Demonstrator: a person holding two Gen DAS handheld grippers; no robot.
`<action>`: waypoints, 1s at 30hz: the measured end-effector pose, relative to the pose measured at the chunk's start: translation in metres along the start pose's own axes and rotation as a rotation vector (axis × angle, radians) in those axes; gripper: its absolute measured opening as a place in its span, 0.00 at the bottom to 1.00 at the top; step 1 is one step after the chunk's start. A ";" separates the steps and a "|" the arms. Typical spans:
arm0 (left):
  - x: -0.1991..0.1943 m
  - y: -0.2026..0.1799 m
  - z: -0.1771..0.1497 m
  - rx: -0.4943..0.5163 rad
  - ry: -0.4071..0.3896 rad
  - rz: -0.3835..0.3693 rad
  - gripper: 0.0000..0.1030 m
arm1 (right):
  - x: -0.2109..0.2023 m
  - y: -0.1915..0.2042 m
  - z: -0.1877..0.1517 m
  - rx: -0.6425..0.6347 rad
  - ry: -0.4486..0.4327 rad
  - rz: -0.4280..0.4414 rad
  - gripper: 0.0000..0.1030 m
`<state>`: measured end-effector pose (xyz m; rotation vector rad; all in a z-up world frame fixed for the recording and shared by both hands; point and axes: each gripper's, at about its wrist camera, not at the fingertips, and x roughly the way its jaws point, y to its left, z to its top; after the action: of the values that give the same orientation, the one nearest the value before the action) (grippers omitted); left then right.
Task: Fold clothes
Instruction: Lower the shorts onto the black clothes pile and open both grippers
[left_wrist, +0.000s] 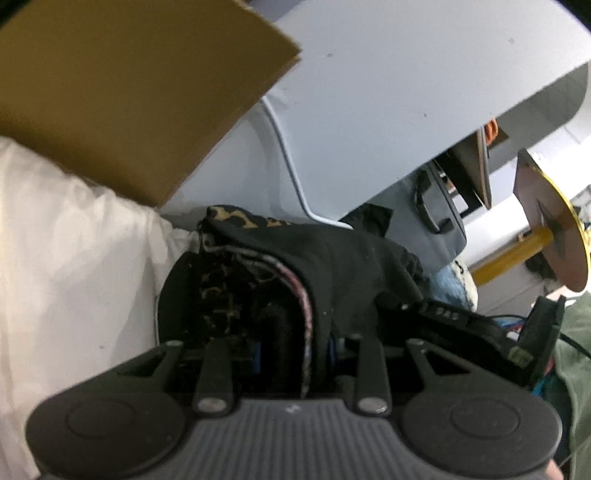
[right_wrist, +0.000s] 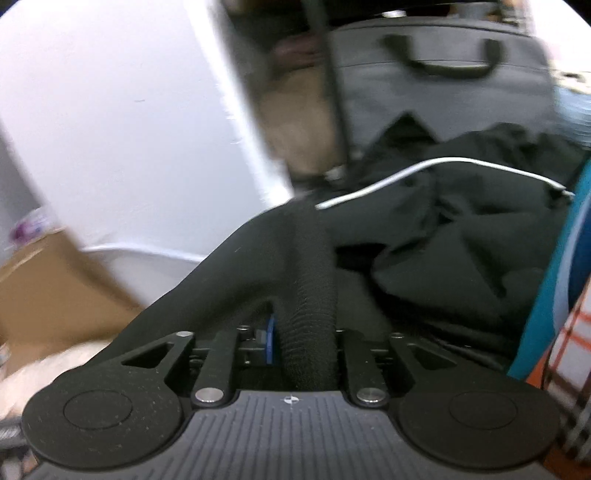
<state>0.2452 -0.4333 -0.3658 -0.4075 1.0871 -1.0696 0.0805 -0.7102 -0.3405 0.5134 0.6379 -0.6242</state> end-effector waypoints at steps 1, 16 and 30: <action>0.000 0.001 0.000 -0.004 -0.001 -0.001 0.31 | 0.004 0.003 -0.002 -0.007 -0.004 -0.028 0.18; 0.004 0.000 0.003 0.037 0.019 0.008 0.35 | -0.020 0.018 0.025 -0.134 -0.138 -0.048 0.24; 0.004 0.001 0.000 0.062 -0.003 0.016 0.34 | -0.038 0.011 -0.059 -0.098 -0.019 0.003 0.26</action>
<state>0.2462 -0.4358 -0.3685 -0.3503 1.0504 -1.0852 0.0413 -0.6520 -0.3528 0.4172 0.6463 -0.5912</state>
